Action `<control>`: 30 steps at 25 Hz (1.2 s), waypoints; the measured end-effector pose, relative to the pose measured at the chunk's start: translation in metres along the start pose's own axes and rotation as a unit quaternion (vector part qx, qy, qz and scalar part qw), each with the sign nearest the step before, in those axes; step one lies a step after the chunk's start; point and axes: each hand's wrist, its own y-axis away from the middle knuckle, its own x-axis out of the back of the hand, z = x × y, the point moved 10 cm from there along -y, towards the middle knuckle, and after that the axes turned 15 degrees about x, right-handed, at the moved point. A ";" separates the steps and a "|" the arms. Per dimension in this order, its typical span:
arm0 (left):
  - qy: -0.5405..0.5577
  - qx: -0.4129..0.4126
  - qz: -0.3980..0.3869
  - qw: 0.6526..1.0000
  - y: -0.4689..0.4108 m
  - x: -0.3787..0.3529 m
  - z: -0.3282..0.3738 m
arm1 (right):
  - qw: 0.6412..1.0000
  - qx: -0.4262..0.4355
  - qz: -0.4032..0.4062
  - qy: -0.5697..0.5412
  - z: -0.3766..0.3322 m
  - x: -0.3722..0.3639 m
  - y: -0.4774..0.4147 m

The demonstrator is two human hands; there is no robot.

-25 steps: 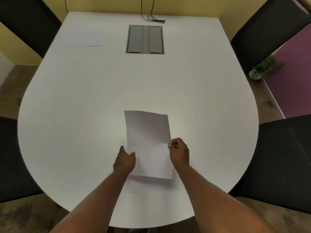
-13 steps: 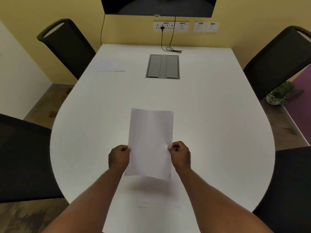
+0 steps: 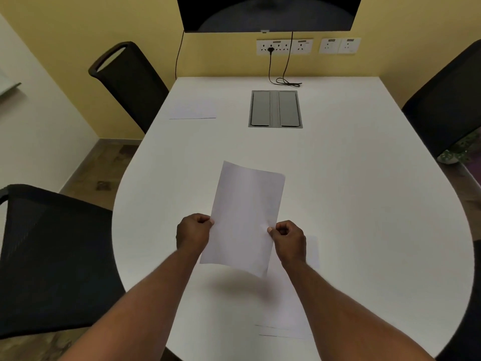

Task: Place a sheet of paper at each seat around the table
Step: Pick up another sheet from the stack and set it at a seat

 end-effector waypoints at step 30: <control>-0.130 -0.223 -0.119 0.959 -0.170 0.209 0.021 | 0.980 -0.053 0.190 -0.019 -0.119 -0.238 0.163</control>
